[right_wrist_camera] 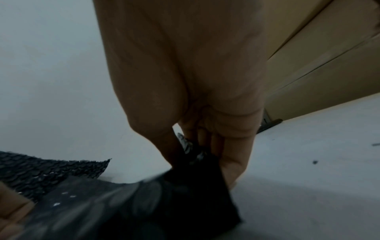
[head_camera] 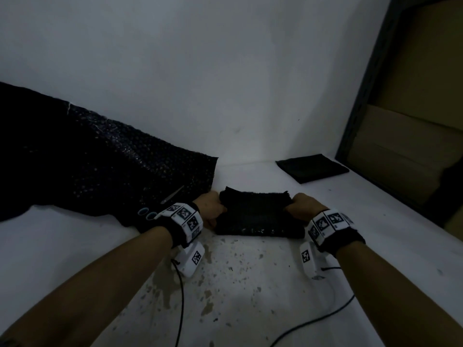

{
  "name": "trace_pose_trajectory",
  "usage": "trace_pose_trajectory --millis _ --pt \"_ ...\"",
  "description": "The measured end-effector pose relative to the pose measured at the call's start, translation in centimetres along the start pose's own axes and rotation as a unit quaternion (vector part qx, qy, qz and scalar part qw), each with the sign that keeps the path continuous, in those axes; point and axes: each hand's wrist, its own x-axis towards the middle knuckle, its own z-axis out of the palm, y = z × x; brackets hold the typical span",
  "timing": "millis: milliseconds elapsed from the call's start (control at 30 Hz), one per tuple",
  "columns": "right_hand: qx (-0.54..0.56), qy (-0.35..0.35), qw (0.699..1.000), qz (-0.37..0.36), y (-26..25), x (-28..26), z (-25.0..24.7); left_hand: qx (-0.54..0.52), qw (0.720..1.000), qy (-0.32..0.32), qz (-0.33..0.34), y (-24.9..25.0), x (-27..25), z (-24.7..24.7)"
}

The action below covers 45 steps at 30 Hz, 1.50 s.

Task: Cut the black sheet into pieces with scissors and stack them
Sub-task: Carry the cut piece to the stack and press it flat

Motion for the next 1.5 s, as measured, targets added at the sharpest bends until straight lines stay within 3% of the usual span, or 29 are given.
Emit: trace_pose_trajectory --millis 433,933,1000,1100,1167,1233,1300,1367,1433,1500 --pt "0.014 0.033 0.999 -0.024 0.0 0.4 0.5 -0.03 0.998 -0.013 -0.06 0.2 0.5 0.1" --pt "-0.045 -0.001 0.999 0.031 -1.7 -0.8 -0.4 0.062 0.997 -0.005 -0.038 0.8 1.5 -0.1" --pt "-0.086 0.011 0.996 0.01 -1.9 -1.0 -0.2 0.062 0.997 -0.007 -0.037 0.8 1.5 -0.1" --pt "-0.163 0.051 0.981 -0.091 -2.6 -1.7 0.1 0.069 0.997 -0.003 -0.029 0.8 1.4 -0.1" --pt "-0.186 -0.018 0.971 -0.148 -3.5 -2.1 0.3 0.076 0.997 0.004 -0.031 0.8 1.6 0.0" --pt "-0.23 -0.102 0.957 -0.146 -4.1 -2.1 0.9 0.096 0.994 0.01 -0.044 1.3 1.3 -0.2" --pt "-0.256 -0.122 0.949 -0.141 -4.2 -1.7 1.5 0.139 0.989 0.016 -0.05 1.9 0.9 -0.3" --pt "-0.246 -0.106 0.951 -0.151 -4.3 -1.6 1.7 0.224 0.974 0.043 -0.005 2.3 0.5 -0.2" --pt "-0.238 -0.098 0.954 -0.155 -4.4 -1.7 1.6 0.268 0.958 0.057 0.083 3.0 0.1 0.0" --pt "-0.236 -0.098 0.954 -0.16 -4.4 -1.8 1.6 0.286 0.948 0.003 0.137 3.9 -0.1 0.1"
